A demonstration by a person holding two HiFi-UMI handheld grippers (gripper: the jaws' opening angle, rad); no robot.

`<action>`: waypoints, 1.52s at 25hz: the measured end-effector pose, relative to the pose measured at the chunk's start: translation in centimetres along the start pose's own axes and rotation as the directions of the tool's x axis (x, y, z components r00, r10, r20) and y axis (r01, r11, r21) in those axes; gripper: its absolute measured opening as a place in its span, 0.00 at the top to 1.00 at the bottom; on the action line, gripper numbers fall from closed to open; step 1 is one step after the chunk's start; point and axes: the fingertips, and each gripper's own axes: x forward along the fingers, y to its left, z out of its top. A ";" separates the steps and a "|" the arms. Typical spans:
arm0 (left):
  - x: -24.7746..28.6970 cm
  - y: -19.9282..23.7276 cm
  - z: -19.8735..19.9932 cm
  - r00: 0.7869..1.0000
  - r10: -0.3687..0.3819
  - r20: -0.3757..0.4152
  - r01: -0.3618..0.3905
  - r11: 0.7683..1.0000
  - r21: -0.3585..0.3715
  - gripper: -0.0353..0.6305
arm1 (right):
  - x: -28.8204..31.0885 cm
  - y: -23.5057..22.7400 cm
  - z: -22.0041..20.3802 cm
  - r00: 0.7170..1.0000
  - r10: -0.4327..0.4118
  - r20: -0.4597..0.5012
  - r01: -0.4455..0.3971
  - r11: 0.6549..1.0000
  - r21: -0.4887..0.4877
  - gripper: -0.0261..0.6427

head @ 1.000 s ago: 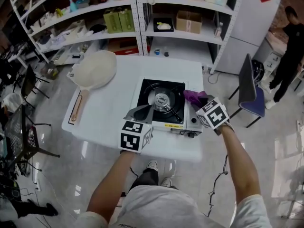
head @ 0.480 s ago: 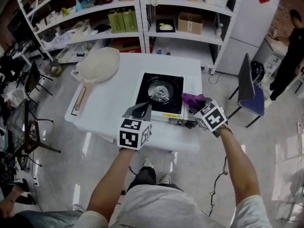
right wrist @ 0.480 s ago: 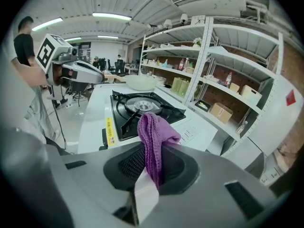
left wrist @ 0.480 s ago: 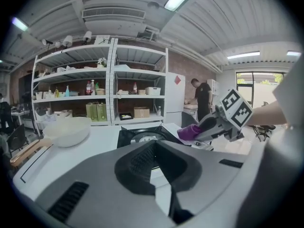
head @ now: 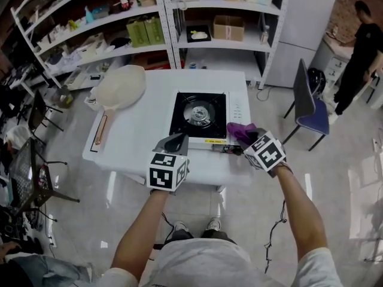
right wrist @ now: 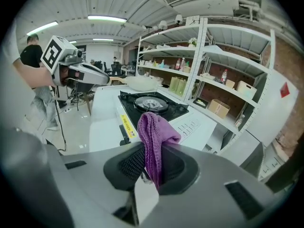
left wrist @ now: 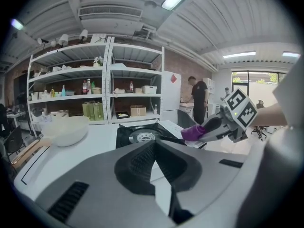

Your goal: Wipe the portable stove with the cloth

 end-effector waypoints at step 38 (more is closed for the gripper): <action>-3.9 8.8 -2.1 0.994 -0.106 0.028 0.106 0.994 -0.022 0.94 | 3.1 10.2 5.5 0.978 0.072 -0.198 -0.116 0.969 -0.217 0.87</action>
